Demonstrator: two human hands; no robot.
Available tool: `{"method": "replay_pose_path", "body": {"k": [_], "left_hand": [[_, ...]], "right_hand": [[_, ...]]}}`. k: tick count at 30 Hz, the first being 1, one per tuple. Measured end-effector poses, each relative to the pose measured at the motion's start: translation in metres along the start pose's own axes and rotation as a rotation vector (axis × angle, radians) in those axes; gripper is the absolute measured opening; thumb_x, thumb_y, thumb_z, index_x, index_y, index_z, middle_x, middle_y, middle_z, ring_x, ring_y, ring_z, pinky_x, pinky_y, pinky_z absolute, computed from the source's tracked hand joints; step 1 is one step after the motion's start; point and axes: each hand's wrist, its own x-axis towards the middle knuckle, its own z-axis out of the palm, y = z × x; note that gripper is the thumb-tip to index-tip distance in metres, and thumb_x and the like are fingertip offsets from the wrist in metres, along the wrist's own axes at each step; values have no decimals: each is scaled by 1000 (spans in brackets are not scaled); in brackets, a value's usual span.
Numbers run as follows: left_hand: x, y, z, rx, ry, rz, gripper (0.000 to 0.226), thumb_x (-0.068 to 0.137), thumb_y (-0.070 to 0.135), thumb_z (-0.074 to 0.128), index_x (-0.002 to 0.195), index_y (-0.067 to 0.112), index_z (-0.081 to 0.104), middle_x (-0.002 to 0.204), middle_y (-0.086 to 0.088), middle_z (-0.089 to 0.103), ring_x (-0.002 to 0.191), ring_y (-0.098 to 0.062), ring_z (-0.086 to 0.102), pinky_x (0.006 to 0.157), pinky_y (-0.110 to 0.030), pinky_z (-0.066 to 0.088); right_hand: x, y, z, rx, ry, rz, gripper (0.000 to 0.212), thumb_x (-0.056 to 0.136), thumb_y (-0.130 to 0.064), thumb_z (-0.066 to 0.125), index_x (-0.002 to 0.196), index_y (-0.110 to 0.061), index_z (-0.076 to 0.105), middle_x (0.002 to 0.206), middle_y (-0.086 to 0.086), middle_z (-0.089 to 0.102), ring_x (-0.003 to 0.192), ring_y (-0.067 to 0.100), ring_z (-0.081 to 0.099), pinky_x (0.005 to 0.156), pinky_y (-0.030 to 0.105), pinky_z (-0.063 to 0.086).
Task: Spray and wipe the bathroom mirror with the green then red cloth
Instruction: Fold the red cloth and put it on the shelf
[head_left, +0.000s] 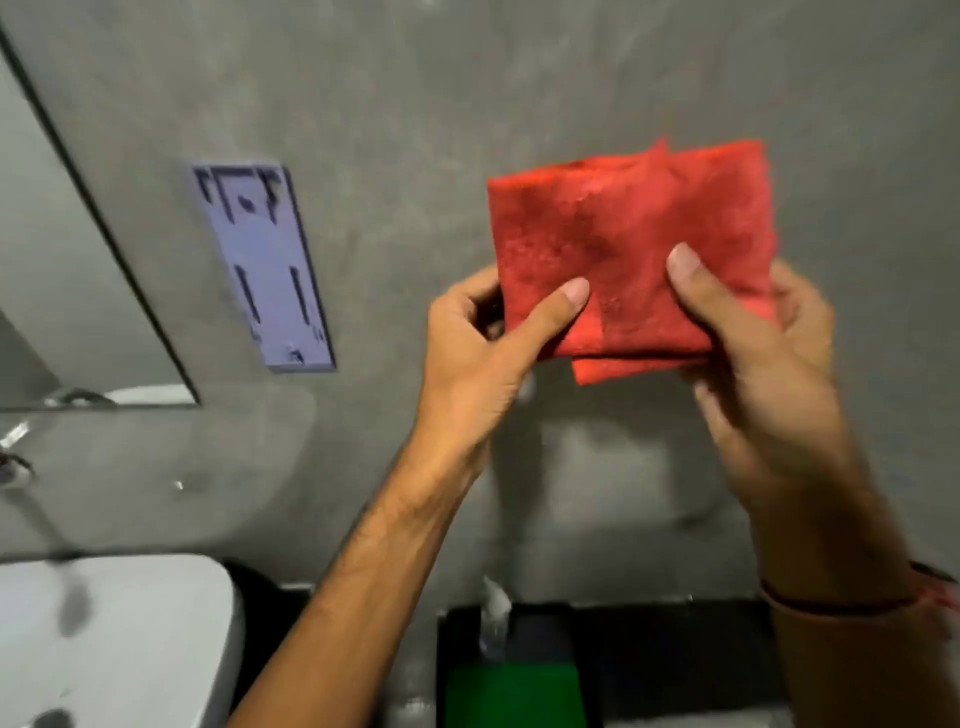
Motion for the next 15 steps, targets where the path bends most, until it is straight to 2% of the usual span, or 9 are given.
{"method": "replay_pose_path", "body": {"k": [3,6,8,9,10,11,12,13,15], "left_hand": [[-38,-84,0,122,52,-202,16,81,7,81,96,5,76,88,-2,79,76,-6,70,72,-22,59],[-88,-153,-7,265,148,-407,37,75,1,84,97,19,60,79,-1,69,67,-9,66,67,-32,59],[-130,-206,-4,400,178,-576,50,74,1,85,105,19,50,86,-7,66,76,-26,67,77,-48,59],[-149,-221,-9,463,165,-622,51,74,1,84,107,17,48,89,-8,66,81,-32,68,80,-52,58],[-166,-241,-12,518,149,-678,51,74,1,82,107,17,47,89,-5,65,84,-32,68,83,-47,58],[-182,-257,-14,566,124,-722,51,74,-1,81,105,18,46,88,0,64,82,-26,67,82,-33,58],[-195,-272,-16,612,87,-758,50,73,-4,79,103,20,46,88,3,62,79,-20,65,76,-18,54],[-206,-285,-18,657,43,-787,48,72,-7,76,101,18,48,89,1,63,77,-19,63,71,-13,49],[-224,-312,-20,718,-46,-835,39,72,-11,69,103,8,56,100,-10,67,87,-25,64,78,-20,48]], "right_hand": [[-30,69,-64,-174,116,203,33,84,-9,80,115,-9,70,99,3,80,85,15,75,78,32,65],[-69,135,-122,-259,209,490,54,76,-20,85,125,-11,64,105,4,80,85,14,76,73,31,63],[-97,186,-168,-332,246,695,40,81,-13,83,115,-17,63,112,13,77,85,19,75,80,38,62],[-110,205,-182,-341,262,778,35,85,-4,79,113,-14,62,117,20,75,89,25,73,85,43,61],[-121,227,-200,-370,274,864,35,86,3,76,116,-8,62,122,28,71,94,31,71,88,47,59],[-131,246,-213,-409,274,931,38,87,7,74,121,-2,61,124,31,69,99,33,68,86,45,58],[-141,264,-223,-447,257,986,39,88,10,71,125,2,61,122,31,69,102,32,65,82,40,57],[-149,279,-230,-485,243,1033,38,89,13,69,125,4,61,118,28,69,101,31,64,76,34,53],[-163,308,-239,-532,217,1099,37,89,17,64,124,4,63,112,20,66,101,30,59,76,33,50]]}}
